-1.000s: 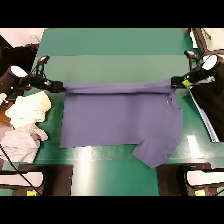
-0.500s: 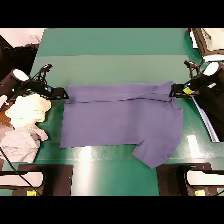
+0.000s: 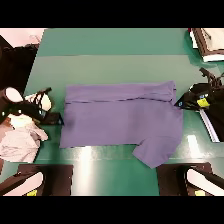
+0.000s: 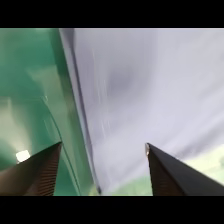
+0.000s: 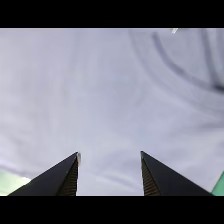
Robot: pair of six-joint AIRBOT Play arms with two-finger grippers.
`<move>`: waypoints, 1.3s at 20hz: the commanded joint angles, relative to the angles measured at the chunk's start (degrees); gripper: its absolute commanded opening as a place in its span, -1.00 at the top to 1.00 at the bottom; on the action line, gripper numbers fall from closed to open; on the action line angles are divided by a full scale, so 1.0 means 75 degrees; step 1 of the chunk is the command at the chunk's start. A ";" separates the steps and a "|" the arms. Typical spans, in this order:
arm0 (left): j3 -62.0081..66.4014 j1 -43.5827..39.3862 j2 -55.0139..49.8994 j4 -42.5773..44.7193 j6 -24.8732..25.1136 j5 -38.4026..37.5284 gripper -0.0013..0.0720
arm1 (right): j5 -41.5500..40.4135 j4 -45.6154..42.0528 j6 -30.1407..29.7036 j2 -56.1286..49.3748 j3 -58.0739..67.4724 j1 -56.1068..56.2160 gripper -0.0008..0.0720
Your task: Fold the shirts.
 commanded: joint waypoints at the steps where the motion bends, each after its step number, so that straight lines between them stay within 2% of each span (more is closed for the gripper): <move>1: -0.1352 0.0000 0.0787 0.0050 -0.0297 -0.0221 -0.70 | -0.0026 0.0259 -0.0204 0.0612 -0.0519 -0.0184 -0.20; 7: -0.1926 0.0000 0.0807 -0.0536 -0.0373 -0.0102 -0.70 | -0.0041 0.0265 -0.0227 0.0778 -0.0507 -0.0178 -0.20; 13: -0.1926 0.0000 0.0807 -0.0536 -0.0376 -0.0102 -0.69 | 0.0087 0.0259 -0.0224 0.0778 -0.0507 -0.0178 -0.20; 14: -0.1926 0.0000 0.0807 -0.0530 -0.0361 -0.0102 -0.28 | 0.0117 0.0245 -0.0224 0.0778 -0.0507 -0.0178 -0.20; 15: -0.1923 0.0000 0.0807 -0.0533 -0.0318 -0.0105 0.39 | 0.0149 0.0236 -0.0224 0.0778 -0.0510 -0.0178 -0.20; 16: -0.1923 0.0000 0.0807 -0.0586 -0.0169 -0.0061 0.64 | 0.0189 0.0236 -0.0224 0.0778 -0.0510 -0.0178 -0.20; 18: -0.1923 0.0000 0.0807 -0.0589 -0.0172 0.0085 0.65 | 0.0323 0.0160 -0.0224 0.0778 -0.0513 -0.0181 -0.20; 19: -0.1923 0.0000 0.0807 -0.0589 -0.0154 0.0105 0.89 | 0.0437 0.0087 -0.0221 0.0778 -0.0513 -0.0178 -0.20; 22: -0.1862 0.0000 0.0807 -0.0586 -0.0163 0.0093 0.90 | 0.1078 -0.0764 0.0114 0.0860 -0.0705 -0.0184 -0.20; 26: -0.1757 0.0000 0.0807 -0.0627 -0.0157 0.0009 0.90 | 0.1207 -0.2229 0.0868 0.1687 -0.2221 -0.0187 -0.20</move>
